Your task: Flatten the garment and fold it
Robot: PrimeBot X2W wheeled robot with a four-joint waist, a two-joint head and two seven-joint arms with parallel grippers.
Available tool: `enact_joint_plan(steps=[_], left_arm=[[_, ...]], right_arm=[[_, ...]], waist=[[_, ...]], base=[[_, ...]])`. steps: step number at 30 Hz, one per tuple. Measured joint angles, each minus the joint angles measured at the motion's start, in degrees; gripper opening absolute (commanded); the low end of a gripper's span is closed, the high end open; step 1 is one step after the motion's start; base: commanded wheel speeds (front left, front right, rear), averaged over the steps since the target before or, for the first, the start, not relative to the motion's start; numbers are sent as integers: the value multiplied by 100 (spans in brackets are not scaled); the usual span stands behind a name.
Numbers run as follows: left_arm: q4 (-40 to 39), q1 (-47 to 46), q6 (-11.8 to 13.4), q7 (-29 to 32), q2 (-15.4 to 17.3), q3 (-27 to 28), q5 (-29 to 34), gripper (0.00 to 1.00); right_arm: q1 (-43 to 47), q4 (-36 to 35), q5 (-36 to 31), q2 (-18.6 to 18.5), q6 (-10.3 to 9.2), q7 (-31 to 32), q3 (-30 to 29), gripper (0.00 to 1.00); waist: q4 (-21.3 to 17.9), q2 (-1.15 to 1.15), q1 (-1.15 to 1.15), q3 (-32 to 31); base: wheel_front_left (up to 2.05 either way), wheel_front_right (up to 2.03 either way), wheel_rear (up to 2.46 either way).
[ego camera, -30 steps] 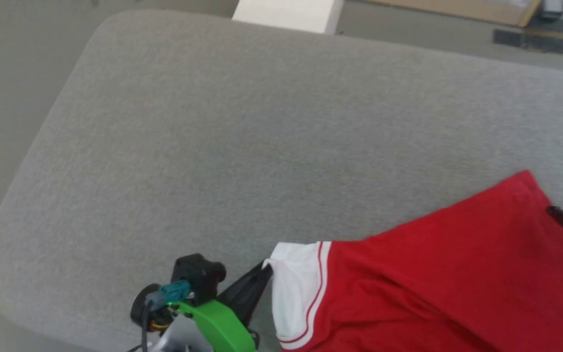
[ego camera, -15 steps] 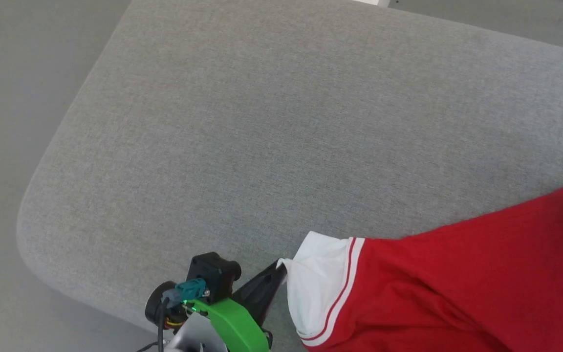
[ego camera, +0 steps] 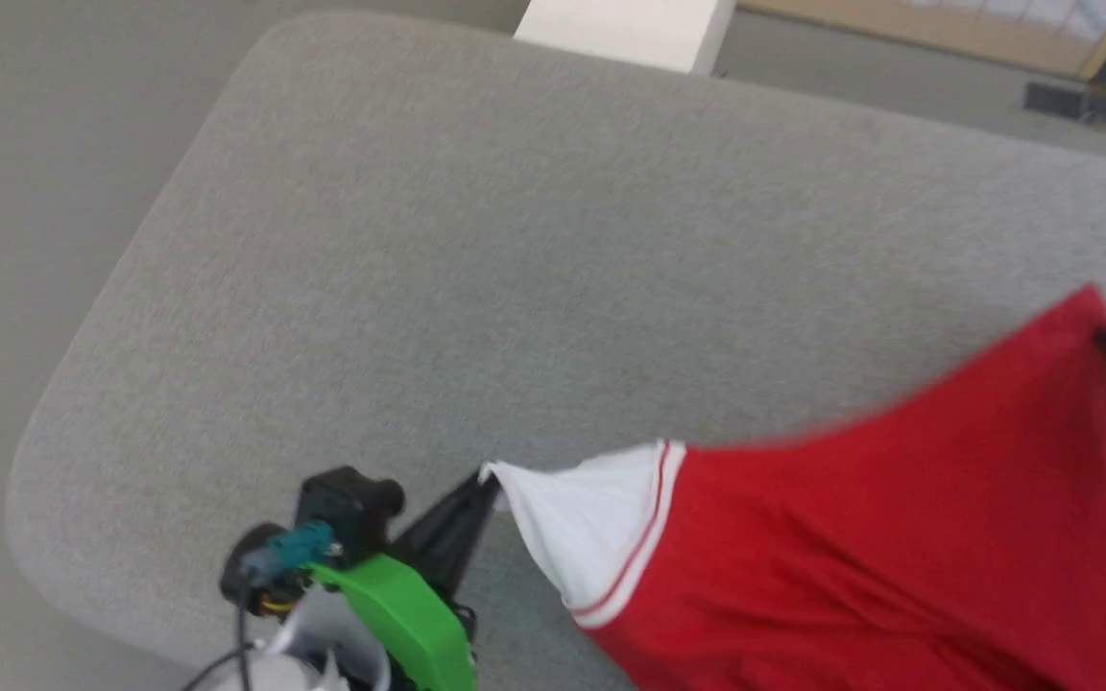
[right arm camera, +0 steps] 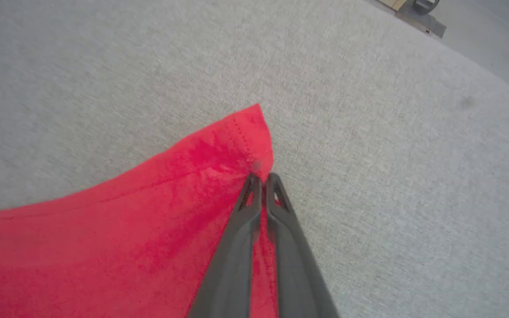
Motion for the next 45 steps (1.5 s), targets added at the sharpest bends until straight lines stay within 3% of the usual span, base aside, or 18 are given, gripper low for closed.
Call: enact_joint_plan(steps=[5,13,22,29,36,45], left_arm=[[-211,-127,36,-177,325,397,13,0],[-839,-674,186,-530,734,1239,88,0],[-1537,-1573,314,-754,1053,2104,238,0],[-1659,-2451,298,-556,1273,2449,347,0],[-869,-3854,-118,-232,1300,2438,344,0],[1254,-6234,-927,-57,864,1968,639,0]], right_arm=[[-182,-567,180,-160,0,-356,-174,0],[-185,-1719,320,-116,0,-628,-573,0],[-160,-3091,335,359,0,-532,-1303,0],[-220,-3845,311,712,0,-297,-1758,0],[-1156,-3511,183,722,0,-488,-1761,0],[-3109,-1834,-234,586,0,-1472,-1395,0]], waist=[[-287,0,0,-357],[-889,0,0,-801],[-1550,0,0,-1158],[-1912,0,0,-1131],[-2077,0,0,-635],[-2122,0,0,475]], base=[[0,0,0],[0,0,0],[0,0,0],[0,0,0],[0,0,0],[0,0,0]])
